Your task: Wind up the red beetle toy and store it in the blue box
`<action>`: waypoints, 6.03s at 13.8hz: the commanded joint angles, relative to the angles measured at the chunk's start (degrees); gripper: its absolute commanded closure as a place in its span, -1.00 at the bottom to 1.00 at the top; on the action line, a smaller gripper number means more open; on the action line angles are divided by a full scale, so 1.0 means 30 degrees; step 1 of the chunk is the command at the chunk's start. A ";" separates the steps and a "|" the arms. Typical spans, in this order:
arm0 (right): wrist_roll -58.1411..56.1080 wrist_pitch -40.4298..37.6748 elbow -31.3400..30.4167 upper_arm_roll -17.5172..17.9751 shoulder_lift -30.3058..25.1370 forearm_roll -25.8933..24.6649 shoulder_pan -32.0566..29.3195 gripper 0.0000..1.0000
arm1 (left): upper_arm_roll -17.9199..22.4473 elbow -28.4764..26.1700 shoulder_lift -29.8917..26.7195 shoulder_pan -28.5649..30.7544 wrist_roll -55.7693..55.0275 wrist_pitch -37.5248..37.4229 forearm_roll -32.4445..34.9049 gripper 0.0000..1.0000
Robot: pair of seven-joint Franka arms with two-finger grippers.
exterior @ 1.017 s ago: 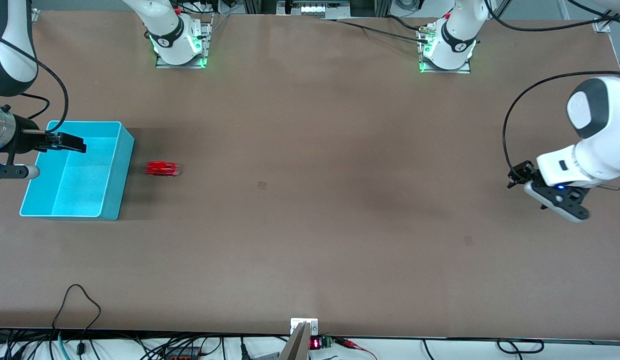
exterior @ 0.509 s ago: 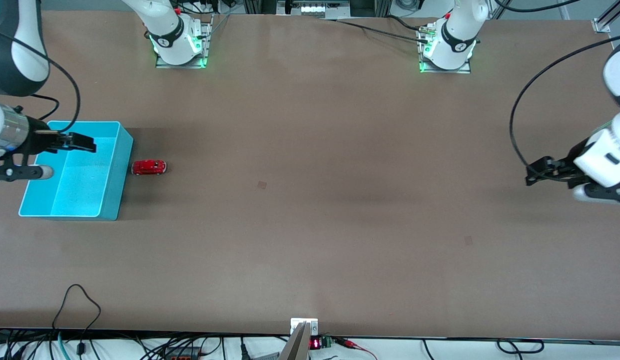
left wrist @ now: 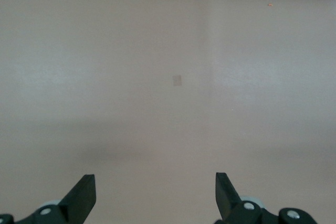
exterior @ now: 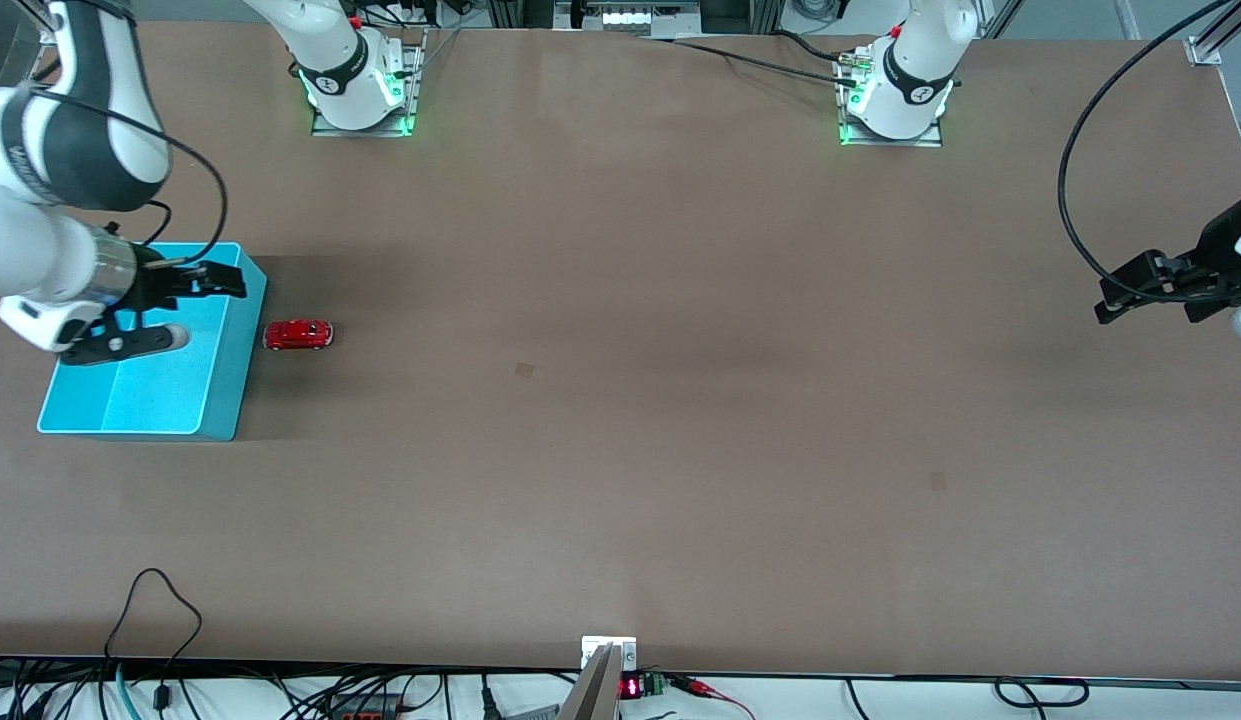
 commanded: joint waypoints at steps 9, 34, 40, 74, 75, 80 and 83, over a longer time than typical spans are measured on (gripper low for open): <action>-1.5177 1.0774 -0.8609 0.0792 -0.0232 -0.1445 -0.0141 -1.00 | 0.0057 -0.2661 -0.1892 -0.0121 -0.0133 -0.0608 -0.0243 -1.00; -1.1040 1.4038 -0.7620 0.1379 -0.0343 -0.1040 -0.1548 1.00 | -0.0265 -0.0903 -0.0662 -0.0063 -0.0661 -0.1988 -0.0272 -1.00; -0.3446 1.1837 -0.6150 -0.1836 -0.0288 -0.1039 -0.1460 1.00 | -0.0265 -0.0903 -0.0662 -0.0092 -0.0661 -0.1958 -0.0272 -1.00; 0.1303 -0.3073 0.7736 -0.2520 0.1942 -0.0136 0.0180 -1.00 | -0.0236 -0.0991 -0.0574 -0.0092 -0.0572 -0.1578 -0.0858 -1.00; 0.2179 -0.3453 0.7910 -0.2605 0.1940 0.0653 0.0558 -1.00 | -0.0265 -0.0991 -0.0574 -0.0092 -0.0544 -0.1578 -0.0858 -1.00; 0.2920 -0.5154 0.8237 -0.2636 0.0656 0.0398 0.2202 -1.00 | -0.0265 -0.0991 -0.0574 -0.0121 -0.0543 -0.1548 -0.0858 -1.00; 0.2979 -0.5566 0.7474 -0.2636 -0.0081 0.0397 0.2085 -1.00 | -0.0265 -0.0991 -0.0574 -0.0092 -0.0543 -0.1548 -0.0858 -1.00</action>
